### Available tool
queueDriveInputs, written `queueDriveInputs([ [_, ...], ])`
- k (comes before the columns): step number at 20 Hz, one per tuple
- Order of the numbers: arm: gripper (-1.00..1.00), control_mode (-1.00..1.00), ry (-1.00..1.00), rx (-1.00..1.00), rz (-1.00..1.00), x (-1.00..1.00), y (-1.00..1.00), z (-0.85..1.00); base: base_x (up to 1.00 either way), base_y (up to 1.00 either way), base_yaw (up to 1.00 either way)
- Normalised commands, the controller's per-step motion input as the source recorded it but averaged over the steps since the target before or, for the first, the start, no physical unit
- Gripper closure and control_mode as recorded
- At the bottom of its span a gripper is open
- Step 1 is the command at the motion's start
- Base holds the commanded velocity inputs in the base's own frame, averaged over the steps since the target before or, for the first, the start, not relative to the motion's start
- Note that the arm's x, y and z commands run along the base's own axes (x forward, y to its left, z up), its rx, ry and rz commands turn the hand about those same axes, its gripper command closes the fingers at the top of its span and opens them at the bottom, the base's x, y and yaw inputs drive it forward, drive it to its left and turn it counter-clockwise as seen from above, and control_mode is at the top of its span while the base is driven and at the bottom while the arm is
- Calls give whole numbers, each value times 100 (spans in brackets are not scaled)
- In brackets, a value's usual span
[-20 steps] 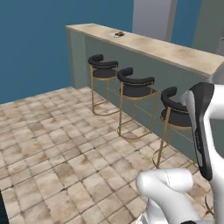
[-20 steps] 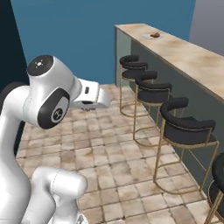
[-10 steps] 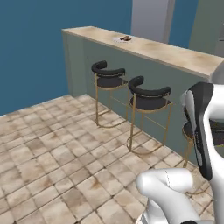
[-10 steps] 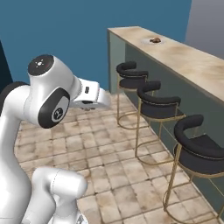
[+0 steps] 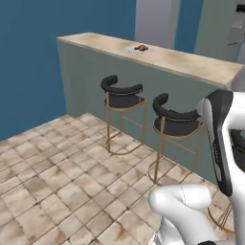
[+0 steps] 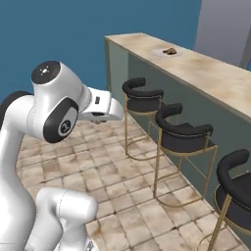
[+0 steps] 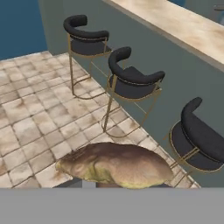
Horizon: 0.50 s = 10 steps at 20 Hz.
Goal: Take the cheese, chicken drumstick, and mushroom from the fridge and place them on the plate on the dining counter to create an appetizer plate.
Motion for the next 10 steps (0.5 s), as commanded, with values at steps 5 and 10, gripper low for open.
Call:
queueDriveInputs([
  [5, 100, 100, 0, 0, 0, 0, 0, 0, 100, 71, -34],
  [10, 100, 100, 0, 0, 0, 0, 0, 0, 100, 84, -36],
])
